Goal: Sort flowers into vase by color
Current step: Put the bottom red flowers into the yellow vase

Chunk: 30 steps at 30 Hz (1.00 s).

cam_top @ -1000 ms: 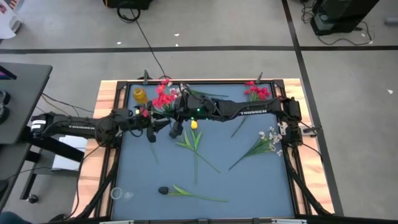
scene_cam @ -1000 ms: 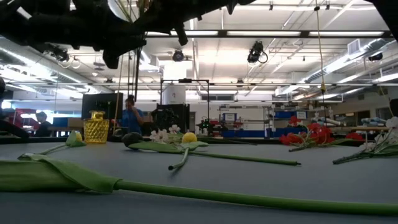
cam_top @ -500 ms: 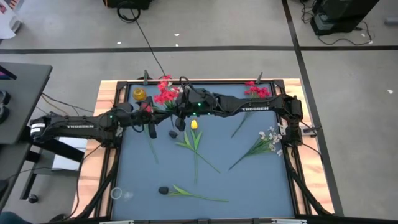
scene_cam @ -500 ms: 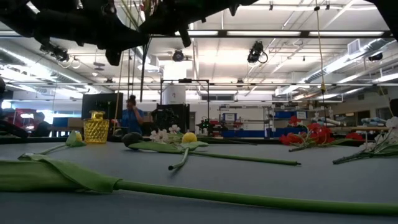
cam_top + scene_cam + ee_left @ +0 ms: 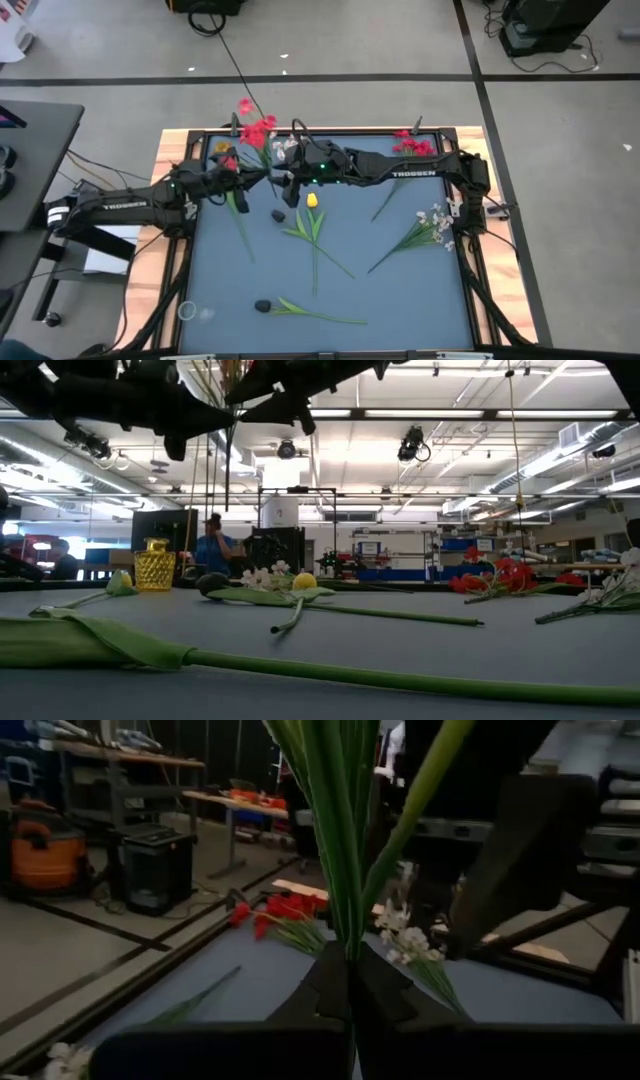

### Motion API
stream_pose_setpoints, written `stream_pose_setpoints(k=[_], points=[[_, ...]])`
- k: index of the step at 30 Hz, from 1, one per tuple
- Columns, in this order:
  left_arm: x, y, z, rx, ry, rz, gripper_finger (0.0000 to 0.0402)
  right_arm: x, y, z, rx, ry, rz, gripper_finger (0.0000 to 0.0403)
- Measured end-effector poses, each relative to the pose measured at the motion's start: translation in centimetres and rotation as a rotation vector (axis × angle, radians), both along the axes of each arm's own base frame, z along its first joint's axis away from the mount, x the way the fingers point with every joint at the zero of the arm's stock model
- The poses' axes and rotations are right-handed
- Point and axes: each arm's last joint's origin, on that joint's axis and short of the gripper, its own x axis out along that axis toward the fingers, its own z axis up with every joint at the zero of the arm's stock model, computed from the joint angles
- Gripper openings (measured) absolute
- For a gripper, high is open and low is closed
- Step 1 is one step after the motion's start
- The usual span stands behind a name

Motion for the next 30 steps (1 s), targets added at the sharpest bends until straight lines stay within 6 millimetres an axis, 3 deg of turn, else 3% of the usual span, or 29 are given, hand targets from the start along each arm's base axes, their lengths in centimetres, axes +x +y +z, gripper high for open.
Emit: stream_pose_setpoints(k=[11, 24, 27, 30], points=[[-2.3, 0.8, 0.4, 0.014, 0.009, 0.138, 0.0001, -3.1, 0.1, 2.3, -0.021, 0.112, -0.058, 0.0212], [-3.9, 2.4, -0.1, 0.017, 0.091, 0.375, 0.0, -7.8, 1.3, -0.9, 0.099, 0.161, -0.104, 0.021], [-4.4, 3.2, -0.2, 0.013, 0.099, 0.446, 0.0, -8.7, 1.6, -0.9, 0.184, 0.145, -0.137, 0.021], [-4.8, 3.8, -0.2, 0.012, 0.096, 0.493, 0.0, -9.0, 1.5, 0.3, 0.185, 0.102, -0.132, 0.0208]])
